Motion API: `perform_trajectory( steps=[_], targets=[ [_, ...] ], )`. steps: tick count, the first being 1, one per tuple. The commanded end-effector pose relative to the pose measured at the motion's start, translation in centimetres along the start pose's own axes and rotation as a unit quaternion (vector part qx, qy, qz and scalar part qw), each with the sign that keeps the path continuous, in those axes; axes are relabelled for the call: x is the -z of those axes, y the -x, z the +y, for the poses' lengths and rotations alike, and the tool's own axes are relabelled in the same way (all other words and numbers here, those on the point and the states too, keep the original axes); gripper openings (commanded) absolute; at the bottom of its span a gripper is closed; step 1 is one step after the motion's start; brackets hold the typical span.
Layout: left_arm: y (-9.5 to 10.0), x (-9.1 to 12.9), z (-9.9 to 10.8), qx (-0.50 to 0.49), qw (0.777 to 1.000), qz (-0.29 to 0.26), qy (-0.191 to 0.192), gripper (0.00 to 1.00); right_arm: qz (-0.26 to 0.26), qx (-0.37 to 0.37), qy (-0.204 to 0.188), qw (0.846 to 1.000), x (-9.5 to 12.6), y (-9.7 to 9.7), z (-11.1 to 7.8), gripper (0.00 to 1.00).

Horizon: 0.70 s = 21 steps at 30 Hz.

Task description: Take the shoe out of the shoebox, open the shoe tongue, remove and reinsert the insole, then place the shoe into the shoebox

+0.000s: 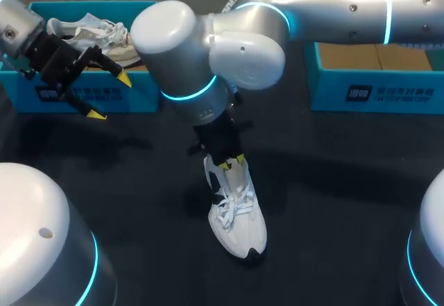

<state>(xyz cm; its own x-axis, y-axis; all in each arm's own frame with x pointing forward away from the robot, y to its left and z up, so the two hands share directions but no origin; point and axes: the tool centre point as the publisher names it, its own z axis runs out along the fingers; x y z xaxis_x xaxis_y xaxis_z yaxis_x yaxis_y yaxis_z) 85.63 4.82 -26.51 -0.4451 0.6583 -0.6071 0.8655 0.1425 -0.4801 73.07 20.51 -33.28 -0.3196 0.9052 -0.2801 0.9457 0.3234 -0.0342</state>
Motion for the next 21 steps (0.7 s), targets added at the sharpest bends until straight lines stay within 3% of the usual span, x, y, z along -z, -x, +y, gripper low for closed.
perform_trajectory(
  steps=[1,9,12,14,15,21],
  targets=[
    [0.0,0.0,-0.1,0.000,1.000,0.001,0.002,1.00,-0.019,0.019,0.023,0.999,3.5,0.2,-1.2,0.33],
    [0.0,0.0,-0.1,0.000,1.000,0.001,0.002,1.00,-0.014,0.120,0.065,0.991,6.1,0.4,-0.4,0.38],
    [0.0,0.0,-0.1,0.000,1.000,0.001,0.002,1.00,-0.003,0.173,0.082,0.981,6.5,0.4,0.3,0.50],
    [0.0,0.0,-0.1,0.000,1.000,0.001,0.002,1.00,0.002,0.216,0.094,0.972,6.6,0.4,0.7,0.88],
    [0.0,0.0,-0.1,0.000,1.000,0.001,0.002,1.00,-0.003,0.230,0.093,0.969,6.7,0.4,0.9,1.00],
    [0.0,0.0,-0.1,0.000,1.000,0.001,0.002,1.00,-0.003,0.374,0.120,0.920,7.1,0.6,1.5,1.00]
  ],
)
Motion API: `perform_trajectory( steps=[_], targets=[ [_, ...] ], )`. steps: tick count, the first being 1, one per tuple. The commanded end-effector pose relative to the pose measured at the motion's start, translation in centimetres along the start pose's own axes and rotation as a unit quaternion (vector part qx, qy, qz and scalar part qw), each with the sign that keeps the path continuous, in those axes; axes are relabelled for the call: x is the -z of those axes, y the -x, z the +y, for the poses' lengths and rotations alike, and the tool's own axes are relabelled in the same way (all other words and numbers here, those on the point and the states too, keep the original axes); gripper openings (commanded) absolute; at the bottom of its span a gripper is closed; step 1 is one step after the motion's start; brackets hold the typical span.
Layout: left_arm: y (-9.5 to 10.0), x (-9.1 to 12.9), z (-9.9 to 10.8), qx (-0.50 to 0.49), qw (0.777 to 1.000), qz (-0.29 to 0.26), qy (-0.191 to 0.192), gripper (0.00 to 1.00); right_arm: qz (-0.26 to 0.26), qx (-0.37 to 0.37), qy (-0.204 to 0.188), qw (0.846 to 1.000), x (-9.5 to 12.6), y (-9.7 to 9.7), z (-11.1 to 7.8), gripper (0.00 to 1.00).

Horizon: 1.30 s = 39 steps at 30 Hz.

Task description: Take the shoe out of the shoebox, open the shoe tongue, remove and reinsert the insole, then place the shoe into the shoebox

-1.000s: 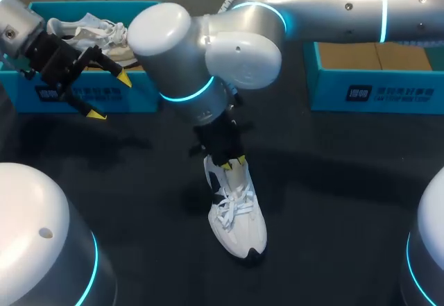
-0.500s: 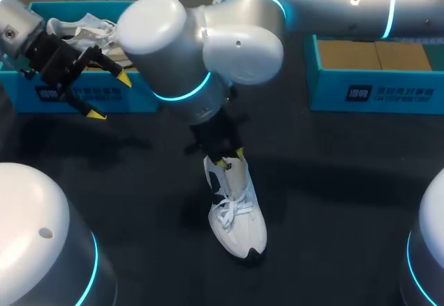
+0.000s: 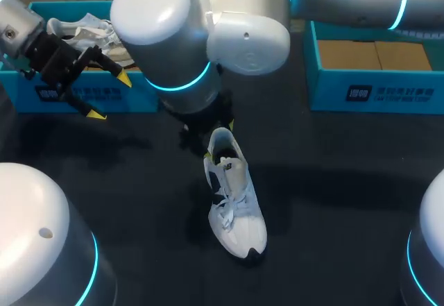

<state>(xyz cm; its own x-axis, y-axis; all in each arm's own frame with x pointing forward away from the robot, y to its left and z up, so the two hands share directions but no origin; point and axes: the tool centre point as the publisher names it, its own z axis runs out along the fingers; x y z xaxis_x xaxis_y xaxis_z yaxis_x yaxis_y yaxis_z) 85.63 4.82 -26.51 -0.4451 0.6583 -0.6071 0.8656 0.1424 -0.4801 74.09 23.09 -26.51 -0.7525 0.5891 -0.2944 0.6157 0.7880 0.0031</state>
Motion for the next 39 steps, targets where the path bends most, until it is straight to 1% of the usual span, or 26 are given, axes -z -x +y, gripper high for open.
perform_trajectory(
  steps=[1,4,7,8,19,20,23,24,25,27,29,30,31,32,34,35,39],
  targets=[
    [0.0,0.0,-0.1,0.000,1.000,0.001,0.002,1.00,0.016,0.142,0.034,0.989,0.0,0.7,-0.5,1.00],
    [0.0,0.0,-0.1,0.000,1.000,0.001,0.002,1.00,0.041,0.222,0.073,0.971,0.6,1.2,-0.7,1.00],
    [0.0,0.0,-0.1,0.000,1.000,0.001,0.002,1.00,0.067,0.291,0.091,0.950,0.9,1.7,-1.1,1.00],
    [0.0,0.0,-0.1,0.000,1.000,0.001,0.002,1.00,0.069,0.288,0.090,0.951,1.0,1.8,-1.3,1.00],
    [0.0,0.0,-0.1,0.000,1.000,0.001,0.002,1.00,0.069,0.288,0.090,0.951,1.0,1.8,-1.3,1.00],
    [0.0,0.0,-0.1,0.000,1.000,0.001,0.002,1.00,0.056,0.307,0.080,0.947,0.8,1.8,-0.8,1.00],
    [0.0,0.0,-0.1,0.000,1.000,0.001,0.002,1.00,0.033,0.351,0.073,0.933,0.5,1.9,0.1,1.00],
    [0.0,0.0,-0.1,0.000,1.000,0.001,0.002,1.00,0.027,0.378,0.079,0.922,0.3,1.9,0.3,1.00],
    [0.0,0.0,-0.1,0.000,1.000,0.001,0.002,1.00,0.017,0.392,0.076,0.916,0.1,1.9,0.7,1.00],
    [0.0,0.0,-0.1,0.000,1.000,0.001,0.002,1.00,0.009,0.429,0.082,0.900,-0.3,1.9,1.3,1.00],
    [0.0,0.0,-0.1,0.000,1.000,0.001,0.002,1.00,0.004,0.434,0.077,0.897,-0.9,2.1,1.8,1.00],
    [0.0,0.0,-0.1,0.000,1.000,0.001,0.002,1.00,0.008,0.447,0.079,0.891,-1.4,2.3,2.2,1.00],
    [0.0,0.0,-0.1,0.000,1.000,0.001,0.002,1.00,0.009,0.448,0.078,0.891,-1.8,2.6,2.5,1.00],
    [0.0,0.0,-0.1,0.000,1.000,0.001,0.002,1.00,0.019,0.453,0.085,0.887,-2.3,2.9,2.8,1.00],
    [0.0,0.0,-0.1,0.000,1.000,0.001,0.002,1.00,0.027,0.453,0.079,0.887,-2.9,3.4,3.3,1.00],
    [0.0,0.0,-0.1,0.000,1.000,0.001,0.002,1.00,0.032,0.459,0.081,0.884,-3.2,3.6,3.6,1.00],
    [0.0,0.0,-0.1,0.000,1.000,0.001,0.002,1.00,0.043,0.460,0.087,0.882,-4.6,4.7,4.4,1.00]
  ],
)
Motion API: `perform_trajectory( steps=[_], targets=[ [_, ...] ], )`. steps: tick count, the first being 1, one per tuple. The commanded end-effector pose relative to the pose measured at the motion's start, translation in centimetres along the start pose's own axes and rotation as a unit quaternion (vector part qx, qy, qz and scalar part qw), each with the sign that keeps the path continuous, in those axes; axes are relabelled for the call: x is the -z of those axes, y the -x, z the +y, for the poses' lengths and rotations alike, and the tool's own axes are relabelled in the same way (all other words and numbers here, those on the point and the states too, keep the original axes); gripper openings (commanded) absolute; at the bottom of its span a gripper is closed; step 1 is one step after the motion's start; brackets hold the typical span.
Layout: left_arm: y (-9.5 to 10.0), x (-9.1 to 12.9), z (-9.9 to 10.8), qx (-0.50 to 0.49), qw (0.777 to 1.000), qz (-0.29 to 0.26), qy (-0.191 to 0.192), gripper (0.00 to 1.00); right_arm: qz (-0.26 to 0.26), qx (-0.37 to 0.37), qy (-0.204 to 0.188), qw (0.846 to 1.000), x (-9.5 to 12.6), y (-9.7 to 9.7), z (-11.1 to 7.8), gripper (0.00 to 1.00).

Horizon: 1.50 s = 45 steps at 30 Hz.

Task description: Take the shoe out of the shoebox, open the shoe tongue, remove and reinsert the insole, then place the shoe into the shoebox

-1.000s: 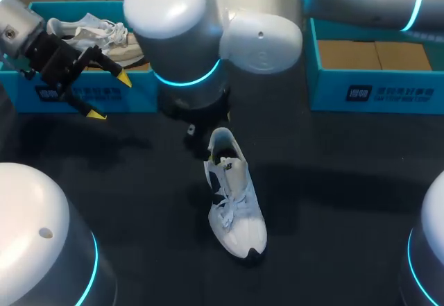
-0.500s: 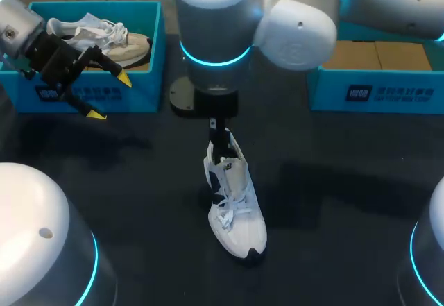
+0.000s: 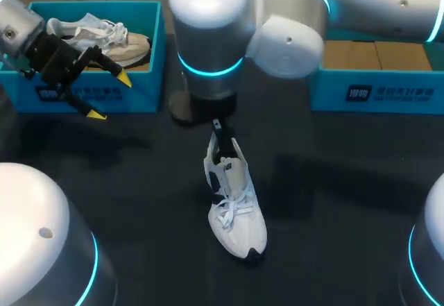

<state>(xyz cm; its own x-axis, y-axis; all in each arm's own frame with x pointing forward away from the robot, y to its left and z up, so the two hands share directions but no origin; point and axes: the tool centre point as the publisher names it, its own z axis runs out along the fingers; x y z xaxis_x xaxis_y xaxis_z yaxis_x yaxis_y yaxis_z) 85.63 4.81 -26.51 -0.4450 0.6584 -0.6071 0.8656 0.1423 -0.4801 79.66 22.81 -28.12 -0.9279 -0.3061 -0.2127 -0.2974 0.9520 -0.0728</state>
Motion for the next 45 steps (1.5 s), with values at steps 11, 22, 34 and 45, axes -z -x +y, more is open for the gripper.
perform_trajectory(
  steps=[11,22,34,45],
  targets=[
    [0.0,0.0,-0.1,0.000,1.000,0.001,0.002,1.00,0.033,-0.004,0.037,0.999,-4.5,2.0,-1.8,1.00],
    [0.0,0.0,-0.1,0.000,1.000,0.001,0.002,1.00,0.046,-0.008,0.055,0.997,-8.0,2.9,-1.5,1.00],
    [0.0,0.0,-0.1,0.000,1.000,0.001,0.002,1.00,0.062,-0.013,0.074,0.995,-11.8,3.8,-1.3,1.00],
    [0.0,0.0,-0.1,0.000,1.000,0.001,0.002,1.00,0.076,-0.024,0.073,0.994,-13.4,3.2,-1.6,0.85]
  ],
)
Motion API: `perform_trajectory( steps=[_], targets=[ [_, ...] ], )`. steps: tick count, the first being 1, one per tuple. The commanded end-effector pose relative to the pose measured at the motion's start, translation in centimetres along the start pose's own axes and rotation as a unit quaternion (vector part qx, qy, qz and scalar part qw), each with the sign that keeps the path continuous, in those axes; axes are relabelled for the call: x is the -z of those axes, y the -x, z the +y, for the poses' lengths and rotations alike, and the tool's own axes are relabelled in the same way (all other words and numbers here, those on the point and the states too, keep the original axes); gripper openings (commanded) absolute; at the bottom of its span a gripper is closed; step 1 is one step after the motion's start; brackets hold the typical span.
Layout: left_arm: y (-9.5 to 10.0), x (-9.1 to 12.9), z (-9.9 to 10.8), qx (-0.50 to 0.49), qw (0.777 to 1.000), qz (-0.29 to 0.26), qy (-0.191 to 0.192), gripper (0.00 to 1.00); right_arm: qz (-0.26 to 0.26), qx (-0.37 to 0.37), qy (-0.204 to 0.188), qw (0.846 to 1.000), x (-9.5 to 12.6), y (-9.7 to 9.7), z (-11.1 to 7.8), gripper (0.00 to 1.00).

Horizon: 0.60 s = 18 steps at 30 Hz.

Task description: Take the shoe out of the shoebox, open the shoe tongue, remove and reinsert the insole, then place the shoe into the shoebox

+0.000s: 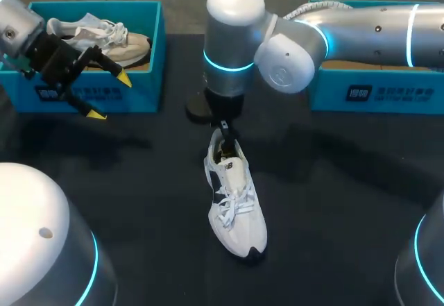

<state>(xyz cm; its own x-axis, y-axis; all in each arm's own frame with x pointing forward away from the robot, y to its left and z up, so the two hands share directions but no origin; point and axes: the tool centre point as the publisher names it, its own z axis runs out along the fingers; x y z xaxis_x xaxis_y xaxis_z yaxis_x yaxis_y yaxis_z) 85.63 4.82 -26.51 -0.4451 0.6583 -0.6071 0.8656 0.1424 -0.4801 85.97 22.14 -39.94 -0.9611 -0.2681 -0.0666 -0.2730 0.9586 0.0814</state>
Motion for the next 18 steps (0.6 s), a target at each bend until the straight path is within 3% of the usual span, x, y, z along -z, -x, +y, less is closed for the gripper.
perform_trajectory(
  steps=[1,2,3,6,10,13,14,15,18],
  targets=[
    [0.0,0.0,-0.1,0.000,1.000,0.001,0.002,1.00,0.003,-0.001,-0.001,1.000,-0.4,0.1,0.0,0.85],
    [0.0,0.0,-0.1,0.000,1.000,0.001,0.002,1.00,0.003,-0.001,-0.001,1.000,-0.4,0.1,0.0,0.85],
    [0.0,0.0,-0.1,0.000,1.000,0.001,0.002,1.00,0.006,-0.003,-0.003,1.000,-0.6,0.0,-0.1,0.66],
    [0.0,0.0,-0.1,0.000,1.000,0.001,0.002,1.00,0.009,-0.003,-0.004,1.000,-0.8,-0.1,0.1,0.49],
    [0.0,0.0,-0.1,0.000,1.000,0.001,0.002,1.00,0.013,-0.003,-0.005,1.000,-1.3,-0.3,0.5,0.38],
    [0.0,0.0,-0.1,0.000,1.000,0.001,0.002,1.00,0.015,-0.003,-0.004,1.000,-1.4,-0.6,0.9,0.19],
    [0.0,0.0,-0.1,0.000,1.000,0.001,0.002,1.00,0.015,-0.003,-0.004,1.000,-1.4,-0.6,0.9,0.19],
    [0.0,0.0,-0.1,0.000,1.000,0.001,0.002,1.00,0.014,-0.004,-0.004,1.000,-1.3,-1.0,1.2,0.00],
    [0.0,0.0,-0.1,0.000,1.000,0.001,0.002,1.00,0.006,-0.015,-0.010,1.000,-0.5,-1.6,1.2,0.00]
  ],
)
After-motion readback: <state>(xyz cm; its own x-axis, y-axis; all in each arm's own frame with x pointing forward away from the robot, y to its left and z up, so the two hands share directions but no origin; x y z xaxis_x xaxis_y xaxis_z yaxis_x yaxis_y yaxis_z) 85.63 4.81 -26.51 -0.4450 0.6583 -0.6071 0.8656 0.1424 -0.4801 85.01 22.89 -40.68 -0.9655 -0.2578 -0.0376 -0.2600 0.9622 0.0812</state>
